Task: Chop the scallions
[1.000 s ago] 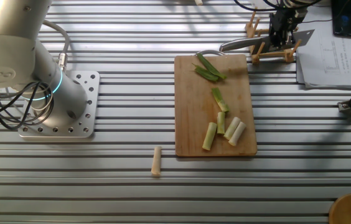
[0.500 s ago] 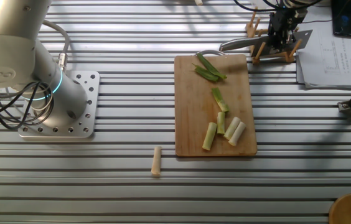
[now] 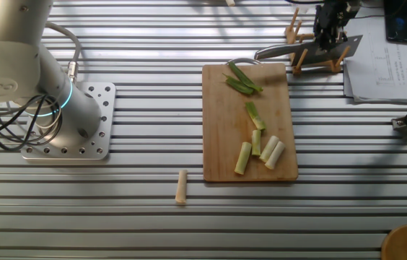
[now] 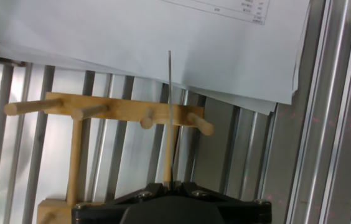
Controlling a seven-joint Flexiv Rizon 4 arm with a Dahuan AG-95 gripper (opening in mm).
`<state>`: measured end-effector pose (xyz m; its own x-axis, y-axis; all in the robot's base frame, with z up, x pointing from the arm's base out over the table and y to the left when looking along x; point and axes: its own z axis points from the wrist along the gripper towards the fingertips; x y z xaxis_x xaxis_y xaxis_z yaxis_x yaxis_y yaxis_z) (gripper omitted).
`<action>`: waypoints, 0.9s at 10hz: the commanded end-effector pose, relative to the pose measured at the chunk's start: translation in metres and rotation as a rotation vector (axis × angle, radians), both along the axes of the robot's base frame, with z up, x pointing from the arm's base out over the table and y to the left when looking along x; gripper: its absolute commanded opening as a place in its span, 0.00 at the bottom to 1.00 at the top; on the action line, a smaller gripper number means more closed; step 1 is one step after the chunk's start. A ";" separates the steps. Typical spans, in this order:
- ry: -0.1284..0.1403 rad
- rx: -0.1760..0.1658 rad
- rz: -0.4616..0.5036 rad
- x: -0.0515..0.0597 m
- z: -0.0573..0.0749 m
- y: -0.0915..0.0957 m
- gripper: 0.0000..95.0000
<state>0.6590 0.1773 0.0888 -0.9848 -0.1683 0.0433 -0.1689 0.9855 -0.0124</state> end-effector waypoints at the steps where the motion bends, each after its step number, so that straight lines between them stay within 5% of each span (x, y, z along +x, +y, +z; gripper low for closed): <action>1: 0.000 0.052 -0.022 -0.003 0.020 0.004 0.20; 5: 0.011 0.043 -0.038 -0.015 0.053 0.007 0.20; 6: 0.015 0.033 -0.050 -0.020 0.061 0.000 0.00; 9: 0.022 0.036 -0.032 -0.039 0.078 -0.032 0.00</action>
<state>0.6182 0.1435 0.1683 -0.9886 -0.1378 0.0609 -0.1364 0.9903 0.0262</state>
